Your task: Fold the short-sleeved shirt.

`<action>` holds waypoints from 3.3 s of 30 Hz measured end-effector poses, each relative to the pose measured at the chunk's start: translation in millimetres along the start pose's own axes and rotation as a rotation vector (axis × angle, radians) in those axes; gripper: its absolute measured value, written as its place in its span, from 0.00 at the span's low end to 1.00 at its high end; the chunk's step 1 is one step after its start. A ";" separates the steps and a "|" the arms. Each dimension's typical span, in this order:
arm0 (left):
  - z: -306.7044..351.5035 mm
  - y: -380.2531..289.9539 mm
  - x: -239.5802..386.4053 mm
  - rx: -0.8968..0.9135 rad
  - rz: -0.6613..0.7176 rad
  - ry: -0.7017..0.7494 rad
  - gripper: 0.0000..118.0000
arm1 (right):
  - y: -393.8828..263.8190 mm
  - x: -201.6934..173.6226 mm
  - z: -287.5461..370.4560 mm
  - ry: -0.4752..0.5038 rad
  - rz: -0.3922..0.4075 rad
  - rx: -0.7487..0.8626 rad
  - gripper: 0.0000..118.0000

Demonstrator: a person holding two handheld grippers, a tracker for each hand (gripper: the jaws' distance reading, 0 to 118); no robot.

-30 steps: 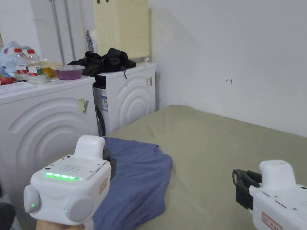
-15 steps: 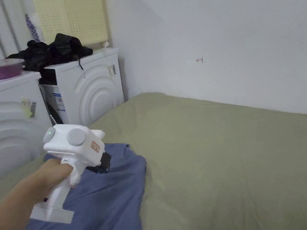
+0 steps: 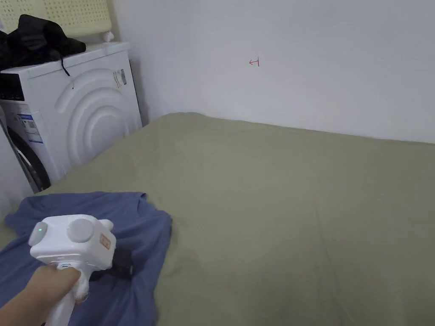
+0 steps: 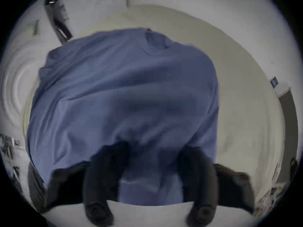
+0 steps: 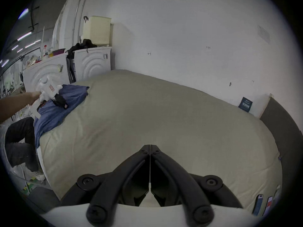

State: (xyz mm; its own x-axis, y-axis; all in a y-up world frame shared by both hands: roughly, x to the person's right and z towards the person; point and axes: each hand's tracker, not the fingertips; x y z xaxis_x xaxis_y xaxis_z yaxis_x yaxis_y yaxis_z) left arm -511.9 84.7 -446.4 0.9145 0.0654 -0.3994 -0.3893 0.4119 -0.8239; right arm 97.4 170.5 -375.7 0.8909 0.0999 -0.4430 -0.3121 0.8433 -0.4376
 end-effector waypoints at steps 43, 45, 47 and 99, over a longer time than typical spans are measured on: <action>210.5 -197.9 563.2 0.030 -0.703 -0.928 0.95 | -84.9 186.3 262.2 -0.496 -0.253 0.038 0.00; 200.1 -192.5 541.2 0.022 -0.624 -0.884 0.88 | -81.3 185.0 257.6 -0.477 -0.265 0.044 0.00; 194.2 -181.2 510.3 0.012 -0.573 -0.856 0.56 | -76.9 183.0 253.2 -0.459 -0.271 0.053 0.00; 26.4 -81.6 339.8 0.000 -0.464 -0.426 0.03 | -114.1 222.4 76.6 -0.088 -0.488 -0.262 0.95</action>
State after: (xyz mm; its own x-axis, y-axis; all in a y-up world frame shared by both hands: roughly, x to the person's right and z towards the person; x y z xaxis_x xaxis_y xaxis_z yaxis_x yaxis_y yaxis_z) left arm -166.5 97.3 -504.3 0.9519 0.2367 0.1948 0.0582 0.4843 -0.8730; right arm 356.5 136.9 -364.3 0.9732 -0.2161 -0.0782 0.0820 0.6443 -0.7604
